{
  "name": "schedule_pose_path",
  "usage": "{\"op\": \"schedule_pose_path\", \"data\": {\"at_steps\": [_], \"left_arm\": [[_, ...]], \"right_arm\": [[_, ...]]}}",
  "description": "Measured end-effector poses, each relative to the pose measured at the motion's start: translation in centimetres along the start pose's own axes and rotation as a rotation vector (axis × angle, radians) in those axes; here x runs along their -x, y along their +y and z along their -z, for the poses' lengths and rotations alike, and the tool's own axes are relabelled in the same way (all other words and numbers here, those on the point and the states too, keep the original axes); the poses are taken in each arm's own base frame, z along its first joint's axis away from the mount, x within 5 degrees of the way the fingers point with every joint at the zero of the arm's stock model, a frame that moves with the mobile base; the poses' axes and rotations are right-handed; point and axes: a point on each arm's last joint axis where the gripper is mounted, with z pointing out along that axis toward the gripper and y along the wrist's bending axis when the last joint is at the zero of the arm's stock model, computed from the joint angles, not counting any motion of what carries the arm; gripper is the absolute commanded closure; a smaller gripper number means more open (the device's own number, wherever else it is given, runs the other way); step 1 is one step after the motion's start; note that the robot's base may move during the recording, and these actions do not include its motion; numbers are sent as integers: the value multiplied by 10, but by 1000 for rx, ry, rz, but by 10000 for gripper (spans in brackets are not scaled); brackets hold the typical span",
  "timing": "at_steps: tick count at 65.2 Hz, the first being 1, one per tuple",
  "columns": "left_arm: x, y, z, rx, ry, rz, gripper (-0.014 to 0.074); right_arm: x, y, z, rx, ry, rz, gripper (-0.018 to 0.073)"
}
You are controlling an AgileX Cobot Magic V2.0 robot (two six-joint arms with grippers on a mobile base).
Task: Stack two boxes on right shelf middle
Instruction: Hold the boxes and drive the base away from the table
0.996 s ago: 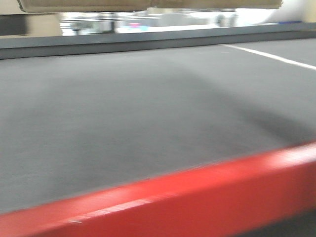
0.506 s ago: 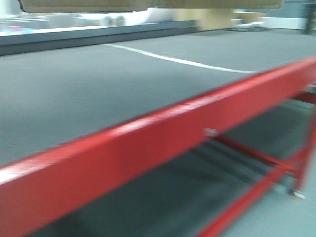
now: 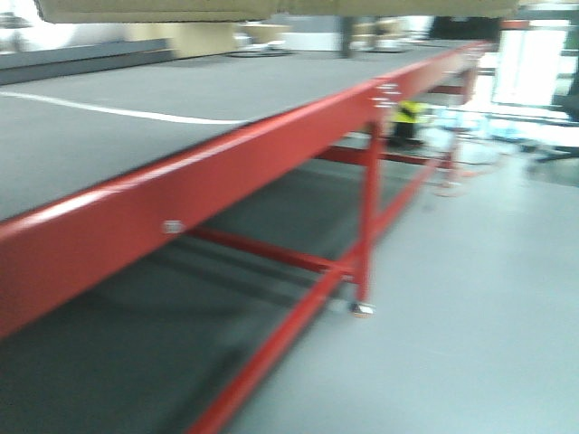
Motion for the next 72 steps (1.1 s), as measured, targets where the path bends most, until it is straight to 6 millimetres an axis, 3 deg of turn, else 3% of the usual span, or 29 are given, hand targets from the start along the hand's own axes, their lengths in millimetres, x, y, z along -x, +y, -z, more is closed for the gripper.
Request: {"op": "schedule_pose_path", "data": {"at_steps": [72], "left_arm": [[0, 0, 0, 0, 0, 0, 708]], "right_arm": [[0, 0, 0, 0, 0, 0, 711]]}}
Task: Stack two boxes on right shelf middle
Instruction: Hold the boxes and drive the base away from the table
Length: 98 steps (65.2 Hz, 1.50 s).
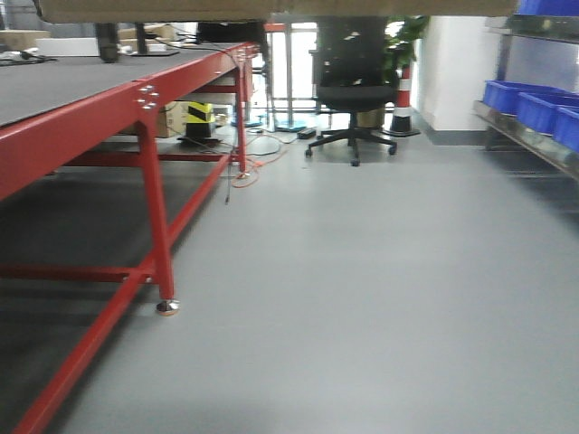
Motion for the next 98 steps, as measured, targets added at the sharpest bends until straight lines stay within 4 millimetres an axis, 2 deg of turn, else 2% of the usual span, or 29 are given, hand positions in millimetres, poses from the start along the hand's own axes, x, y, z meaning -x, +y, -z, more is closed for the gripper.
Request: {"op": "schedule_pose_path", "data": {"at_steps": [98], "left_arm": [[0, 0, 0, 0, 0, 0, 708]], "right_arm": [[0, 0, 0, 0, 0, 0, 711]]}}
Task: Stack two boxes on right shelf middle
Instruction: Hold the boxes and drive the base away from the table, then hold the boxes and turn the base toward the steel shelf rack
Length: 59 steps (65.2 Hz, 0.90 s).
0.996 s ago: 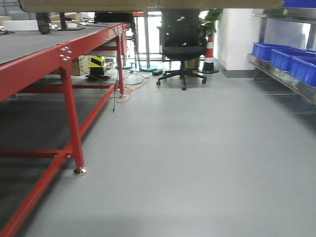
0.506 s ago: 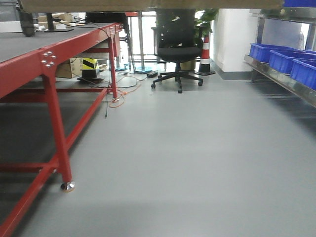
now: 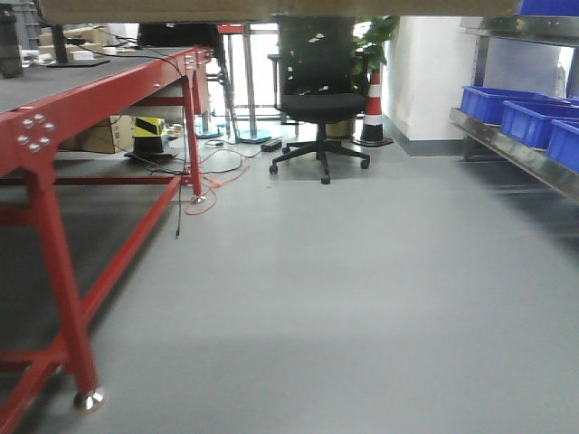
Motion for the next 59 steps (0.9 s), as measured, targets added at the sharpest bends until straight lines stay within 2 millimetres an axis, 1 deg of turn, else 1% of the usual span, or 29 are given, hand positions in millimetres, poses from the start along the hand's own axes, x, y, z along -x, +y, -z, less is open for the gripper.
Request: {"op": "schedule_pose_path", "data": {"at_steps": [59], "left_arm": [[0, 1, 0, 10, -3, -3, 708]], "right_arm": [[0, 0, 0, 1, -1, -1, 711]]}}
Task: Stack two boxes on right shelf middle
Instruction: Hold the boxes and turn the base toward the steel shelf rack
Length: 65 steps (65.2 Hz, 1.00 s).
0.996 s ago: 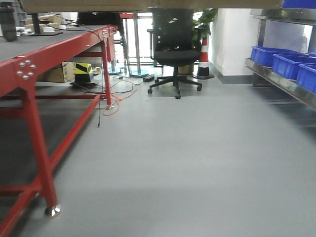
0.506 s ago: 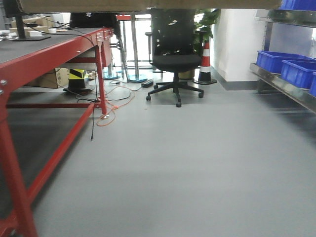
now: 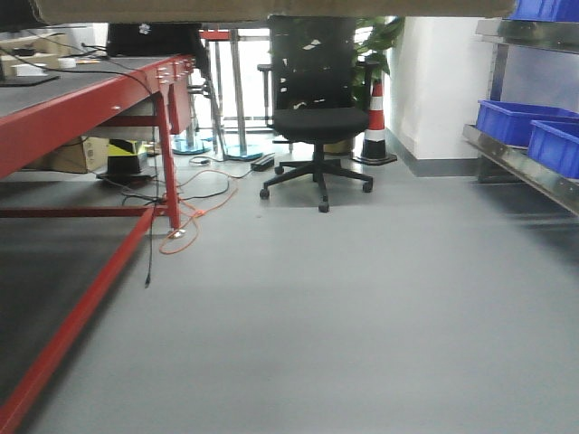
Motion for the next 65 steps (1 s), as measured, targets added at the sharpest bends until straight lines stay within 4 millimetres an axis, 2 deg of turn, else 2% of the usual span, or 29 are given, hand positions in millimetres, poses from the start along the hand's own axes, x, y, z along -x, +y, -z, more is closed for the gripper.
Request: {"op": "schedule_pose_path", "data": {"at_steps": [65], "left_arm": [[1, 2, 0, 26, -7, -6, 708]], "right_arm": [[0, 0, -2, 6, -3, -5, 711]]}}
